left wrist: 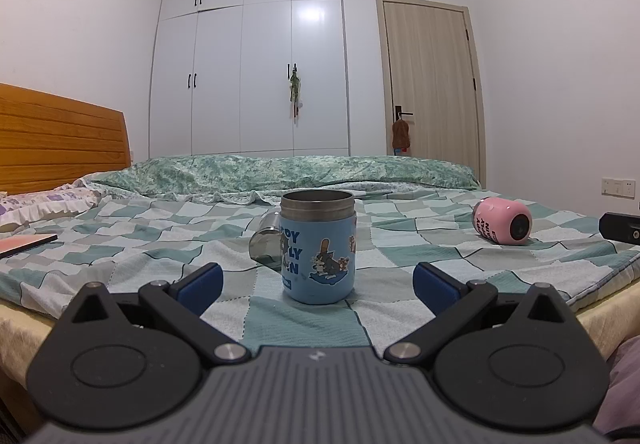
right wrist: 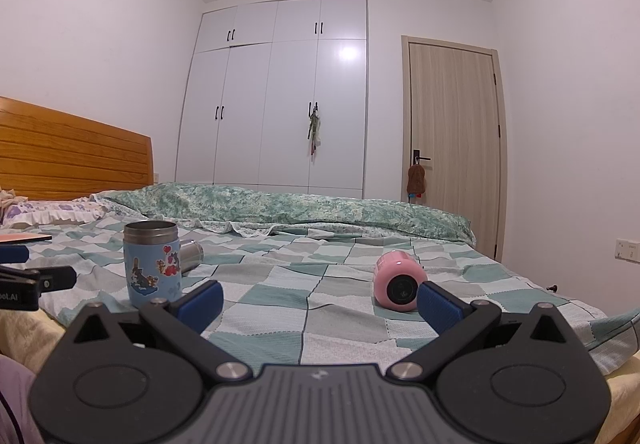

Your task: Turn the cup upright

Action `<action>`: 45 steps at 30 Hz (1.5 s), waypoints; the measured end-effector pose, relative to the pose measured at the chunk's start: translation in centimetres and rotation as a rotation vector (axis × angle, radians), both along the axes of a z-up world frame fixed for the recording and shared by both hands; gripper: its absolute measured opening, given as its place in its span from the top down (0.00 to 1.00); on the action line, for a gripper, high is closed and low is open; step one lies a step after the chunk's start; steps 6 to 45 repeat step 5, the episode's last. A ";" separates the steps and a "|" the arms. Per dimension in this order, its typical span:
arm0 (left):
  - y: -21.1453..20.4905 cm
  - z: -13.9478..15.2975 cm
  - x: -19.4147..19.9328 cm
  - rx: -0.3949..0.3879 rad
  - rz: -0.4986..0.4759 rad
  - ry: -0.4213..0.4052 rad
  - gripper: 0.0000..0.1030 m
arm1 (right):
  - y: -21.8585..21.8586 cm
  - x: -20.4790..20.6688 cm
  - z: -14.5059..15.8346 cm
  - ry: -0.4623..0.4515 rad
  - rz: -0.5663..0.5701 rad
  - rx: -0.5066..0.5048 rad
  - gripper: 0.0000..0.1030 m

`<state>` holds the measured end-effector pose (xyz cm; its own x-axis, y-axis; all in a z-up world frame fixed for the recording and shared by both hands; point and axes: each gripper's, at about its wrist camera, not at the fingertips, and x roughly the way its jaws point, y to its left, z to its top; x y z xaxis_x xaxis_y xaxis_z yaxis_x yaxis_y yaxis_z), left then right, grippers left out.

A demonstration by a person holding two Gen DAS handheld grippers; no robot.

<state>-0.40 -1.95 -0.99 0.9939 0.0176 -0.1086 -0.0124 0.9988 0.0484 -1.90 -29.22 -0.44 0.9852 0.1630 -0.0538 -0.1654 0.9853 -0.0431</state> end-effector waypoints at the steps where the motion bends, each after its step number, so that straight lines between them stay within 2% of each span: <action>1: 0.0 0.0 0.0 0.000 0.001 0.000 0.00 | 0.0 0.0 0.0 0.000 0.000 0.000 0.00; 45: -0.1 0.0 0.1 -0.001 -0.002 -0.002 0.00 | 0.0 0.0 0.0 0.000 0.000 0.000 0.00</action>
